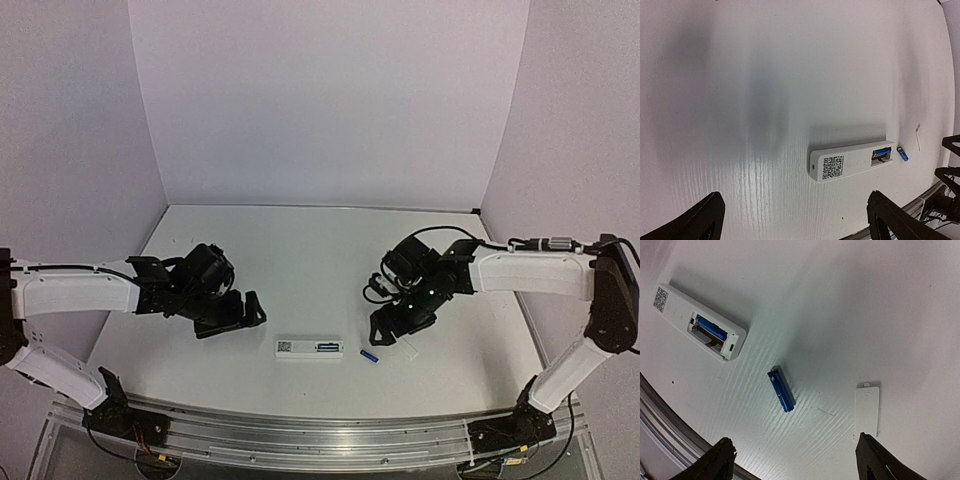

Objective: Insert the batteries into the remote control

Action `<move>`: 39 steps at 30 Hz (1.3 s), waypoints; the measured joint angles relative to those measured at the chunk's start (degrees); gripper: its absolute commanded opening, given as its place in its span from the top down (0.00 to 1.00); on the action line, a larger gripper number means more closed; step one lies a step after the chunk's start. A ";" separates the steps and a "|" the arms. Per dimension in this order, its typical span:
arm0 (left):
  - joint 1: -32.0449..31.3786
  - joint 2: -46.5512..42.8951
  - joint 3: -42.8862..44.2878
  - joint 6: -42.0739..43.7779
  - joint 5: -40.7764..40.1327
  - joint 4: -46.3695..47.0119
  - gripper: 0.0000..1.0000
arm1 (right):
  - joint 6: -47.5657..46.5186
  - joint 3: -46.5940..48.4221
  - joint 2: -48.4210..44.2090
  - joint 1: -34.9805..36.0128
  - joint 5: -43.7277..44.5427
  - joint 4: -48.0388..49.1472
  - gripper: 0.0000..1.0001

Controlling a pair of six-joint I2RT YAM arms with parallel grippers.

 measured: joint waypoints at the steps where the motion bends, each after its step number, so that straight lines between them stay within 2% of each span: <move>1: 0.14 0.68 0.59 0.56 0.30 0.01 0.01 | -0.69 1.34 1.31 -0.21 -0.57 -0.30 0.28; 4: 0.56 2.43 2.13 2.06 1.63 0.16 0.00 | -2.74 4.75 5.27 -0.35 -2.58 -0.57 0.36; 10: 1.33 4.44 2.35 4.02 4.94 0.73 0.01 | -9.16 9.60 12.98 -0.35 -6.41 -2.33 0.45; 21: 1.56 5.82 0.96 2.11 9.72 4.07 0.01 | -13.93 15.60 20.20 -0.35 -7.35 -6.60 0.64; 28: 1.56 5.81 -2.13 0.00 10.81 5.53 0.02 | -14.98 16.67 22.46 0.15 -6.92 -9.62 0.66; 39: 1.56 5.82 -3.05 -1.64 12.20 9.55 0.15 | -17.21 19.78 26.28 1.22 -6.55 -10.36 0.75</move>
